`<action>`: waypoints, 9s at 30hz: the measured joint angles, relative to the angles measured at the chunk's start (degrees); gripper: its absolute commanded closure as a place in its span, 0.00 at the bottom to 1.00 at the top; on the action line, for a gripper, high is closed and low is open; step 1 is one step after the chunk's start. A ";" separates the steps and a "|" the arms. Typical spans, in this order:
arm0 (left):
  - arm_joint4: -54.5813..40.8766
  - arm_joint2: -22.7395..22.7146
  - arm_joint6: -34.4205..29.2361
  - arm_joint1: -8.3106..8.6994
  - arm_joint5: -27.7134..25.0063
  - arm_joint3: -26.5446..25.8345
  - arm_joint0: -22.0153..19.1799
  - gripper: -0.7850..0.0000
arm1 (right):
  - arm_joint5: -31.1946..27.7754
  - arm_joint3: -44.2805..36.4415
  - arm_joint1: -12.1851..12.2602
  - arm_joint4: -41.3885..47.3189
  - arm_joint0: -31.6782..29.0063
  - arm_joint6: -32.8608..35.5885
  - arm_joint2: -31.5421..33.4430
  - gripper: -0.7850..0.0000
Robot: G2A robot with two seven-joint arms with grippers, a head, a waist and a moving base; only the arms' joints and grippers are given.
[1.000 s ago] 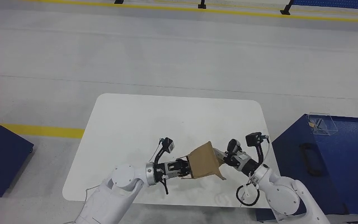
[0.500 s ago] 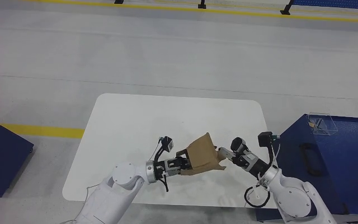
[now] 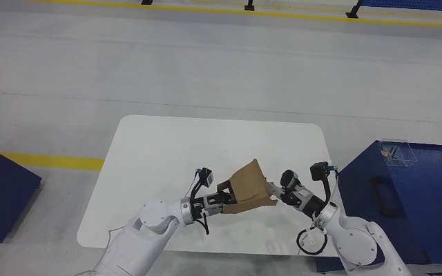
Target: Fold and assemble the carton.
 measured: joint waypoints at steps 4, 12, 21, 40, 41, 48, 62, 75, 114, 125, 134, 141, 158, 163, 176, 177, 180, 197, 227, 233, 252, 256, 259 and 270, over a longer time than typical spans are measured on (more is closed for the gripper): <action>-0.33 -0.46 0.23 0.00 0.05 0.10 0.09 1.00 | -1.27 -0.19 0.14 1.78 -1.72 -1.04 3.04 0.00; -0.70 -1.36 0.65 0.07 0.18 -0.20 0.65 1.00 | -4.26 -1.77 0.67 -1.51 -5.83 3.91 5.59 0.00; 0.13 -0.93 -1.16 -0.01 -1.17 -1.08 0.89 1.00 | -0.75 1.34 -0.02 -5.30 -1.65 1.51 0.21 0.00; 1.14 -0.49 -0.98 -0.37 -1.35 -0.29 0.10 1.00 | -1.77 1.50 -0.44 -5.38 0.69 3.63 -3.96 0.00; 1.41 -0.48 -0.95 -0.38 -1.48 -0.30 0.04 1.00 | -1.45 1.59 -0.47 -5.55 0.95 3.45 -4.00 0.00; 1.91 -1.20 -0.62 -0.23 -1.74 -1.06 0.58 1.00 | 0.63 1.49 -0.45 -4.83 1.69 1.11 -1.17 0.00; 3.24 -0.97 -0.83 -0.20 -2.18 -2.22 1.55 1.00 | 8.00 0.99 -1.47 -18.28 3.67 -10.87 -4.10 0.00; 3.05 -1.88 1.83 -0.21 -1.47 -2.43 1.92 1.00 | 6.48 0.07 -1.94 -19.89 2.97 -9.76 -6.16 0.00; 2.51 -3.07 2.08 -0.25 -1.43 -3.42 2.93 1.00 | 7.03 0.29 -3.41 -21.34 3.19 -10.49 -8.79 0.00; 2.34 -2.57 1.74 -0.47 -2.04 -3.06 2.68 1.00 | 5.33 0.36 -3.56 -18.55 2.92 -9.88 -7.38 0.00; 2.50 -2.57 1.46 -0.49 -2.55 -3.17 2.84 1.00 | 6.91 3.79 -3.01 -9.76 2.66 -5.50 1.17 0.00; 2.75 -2.54 1.43 -0.52 -2.39 -2.99 2.79 1.00 | 9.92 8.65 -2.96 -9.74 5.91 6.16 -2.20 0.00; 3.03 -2.34 0.91 -0.62 -1.84 -2.59 2.34 1.00 | 0.62 8.76 -2.37 10.08 6.08 16.95 0.66 0.00; 3.11 -2.23 0.86 -0.66 -1.80 -2.49 2.36 1.00 | 0.52 8.63 -2.27 11.52 6.36 17.56 0.71 0.00; 3.60 -1.77 0.64 -0.77 -1.47 -2.45 2.14 1.00 | 0.63 5.36 -2.05 10.93 6.06 16.67 0.37 0.00; 3.62 -1.75 0.62 -0.78 -1.45 -2.43 2.12 1.00 | 0.70 5.02 -2.03 10.85 5.97 16.66 0.38 0.00; 3.65 -1.70 0.60 -0.79 -1.45 -2.39 2.12 1.00 | 0.86 3.97 -1.94 10.61 5.62 16.73 0.56 0.00; 3.60 -2.06 0.47 -0.73 -1.73 -2.61 2.55 1.00 | 1.82 2.67 -1.63 9.06 5.20 16.34 0.10 0.00; 3.15 -2.79 -0.31 -0.58 -1.56 -2.43 2.68 1.00 | 5.48 2.89 -1.33 4.21 6.83 16.06 -2.25 0.00; 2.95 -2.81 -0.39 -0.59 -1.62 -2.29 2.67 1.00 | 6.19 3.18 -1.34 3.28 7.17 16.03 -3.24 0.00; 2.20 -2.91 -0.82 -0.68 -2.17 -1.64 2.29 1.00 | 5.64 5.63 -1.17 9.90 6.69 11.95 0.99 0.00; 2.28 -3.13 -1.01 -0.61 -2.21 -1.71 2.30 1.00 | 9.29 7.68 -1.01 8.42 7.47 13.82 1.22 0.00; 2.26 -3.31 -0.99 -0.57 -2.08 -1.82 2.33 1.00 | 10.84 8.52 -0.90 7.40 8.52 17.44 -0.17 0.00; 2.09 -2.88 -1.11 -0.71 -1.90 -1.24 1.98 1.00 | 6.83 7.87 -0.80 11.84 9.01 21.93 -1.94 0.00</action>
